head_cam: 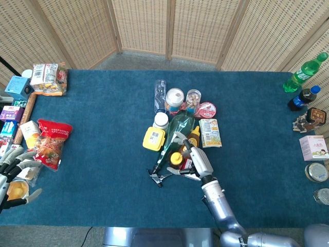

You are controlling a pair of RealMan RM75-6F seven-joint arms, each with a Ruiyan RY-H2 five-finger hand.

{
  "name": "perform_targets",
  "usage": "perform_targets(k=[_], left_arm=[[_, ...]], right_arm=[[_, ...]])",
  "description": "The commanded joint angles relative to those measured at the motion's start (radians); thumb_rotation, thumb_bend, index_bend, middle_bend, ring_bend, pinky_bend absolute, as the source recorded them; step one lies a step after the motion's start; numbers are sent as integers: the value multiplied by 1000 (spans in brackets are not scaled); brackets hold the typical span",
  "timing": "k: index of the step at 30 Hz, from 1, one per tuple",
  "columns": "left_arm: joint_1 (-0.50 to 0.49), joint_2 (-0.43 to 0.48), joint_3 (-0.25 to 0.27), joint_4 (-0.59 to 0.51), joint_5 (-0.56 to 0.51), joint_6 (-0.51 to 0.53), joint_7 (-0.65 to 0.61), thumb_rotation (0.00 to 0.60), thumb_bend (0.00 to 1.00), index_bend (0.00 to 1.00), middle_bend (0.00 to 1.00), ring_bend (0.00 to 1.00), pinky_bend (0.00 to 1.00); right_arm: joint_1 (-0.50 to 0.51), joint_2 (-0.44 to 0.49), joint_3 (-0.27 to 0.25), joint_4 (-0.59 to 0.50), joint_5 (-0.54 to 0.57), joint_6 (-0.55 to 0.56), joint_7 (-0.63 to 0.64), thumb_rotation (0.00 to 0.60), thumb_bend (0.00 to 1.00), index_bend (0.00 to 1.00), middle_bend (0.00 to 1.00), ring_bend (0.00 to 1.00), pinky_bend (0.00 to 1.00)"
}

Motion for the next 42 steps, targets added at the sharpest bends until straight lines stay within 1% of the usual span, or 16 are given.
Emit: perform_targets(k=[1, 11, 14, 15, 17, 19, 21, 22, 24, 25, 30, 34, 37, 42], left_arm=[[3, 0, 0, 3, -4, 3, -4, 600, 247, 307, 205, 5, 0], [13, -1, -2, 22, -11, 10, -23, 600, 248, 307, 206, 5, 0], [11, 0, -3, 23, -8, 8, -24, 600, 248, 308, 205, 5, 0], [12, 0, -3, 24, -7, 9, -24, 600, 248, 308, 206, 5, 0], [12, -1, -4, 24, -8, 10, -25, 600, 246, 306, 206, 5, 0], [13, -1, -5, 25, -11, 8, -27, 600, 247, 307, 206, 5, 0], [13, -3, -6, 26, -13, 7, -28, 600, 247, 307, 206, 5, 0], [12, -4, -6, 26, -14, 6, -28, 600, 246, 307, 205, 4, 0], [11, -5, -7, 26, -11, 3, -26, 600, 247, 307, 205, 3, 0], [10, -6, -7, 25, -9, 2, -25, 600, 247, 307, 205, 3, 0], [4, -7, -9, 21, -9, -7, -18, 600, 248, 307, 204, 2, 0], [-1, -5, -11, 14, -6, -14, -10, 600, 248, 307, 205, 2, 0], [-4, -6, -12, 10, -5, -18, -6, 600, 248, 307, 204, 3, 0], [-11, -10, -12, 4, 3, -29, 3, 600, 249, 307, 204, 2, 0]], right_arm=[[3, -33, 8, 8, 6, 15, -27, 528, 19, 0, 335, 322, 571], [17, -73, 19, 44, 19, 6, -35, 532, 33, 0, 345, 329, 571], [15, -86, 24, 64, 28, 8, -28, 530, 36, 0, 380, 365, 571], [13, -91, 26, 73, 32, 11, -26, 532, 40, 2, 412, 399, 588], [7, -104, 37, 90, 35, 27, -12, 531, 53, 68, 529, 545, 687], [2, -109, 45, 99, 29, 45, -3, 548, 66, 240, 714, 762, 843], [-5, -113, 54, 107, 18, 71, 6, 590, 80, 452, 931, 962, 977], [-8, -112, 57, 108, 13, 78, 10, 599, 86, 522, 983, 996, 998], [-14, -101, 62, 102, 10, 82, 24, 600, 95, 596, 1000, 1000, 1000], [-17, -95, 64, 98, 12, 82, 28, 600, 98, 616, 1000, 1000, 1000], [-39, -62, 82, 83, 13, 101, 59, 600, 106, 674, 1000, 1000, 1000], [-49, -18, 101, 63, 0, 115, 68, 600, 108, 679, 1000, 1000, 1000], [-57, 29, 118, 20, -13, 129, 62, 600, 110, 678, 1000, 1000, 1000], [-62, 118, 163, -74, -26, 148, 41, 600, 109, 677, 1000, 1000, 1000]])
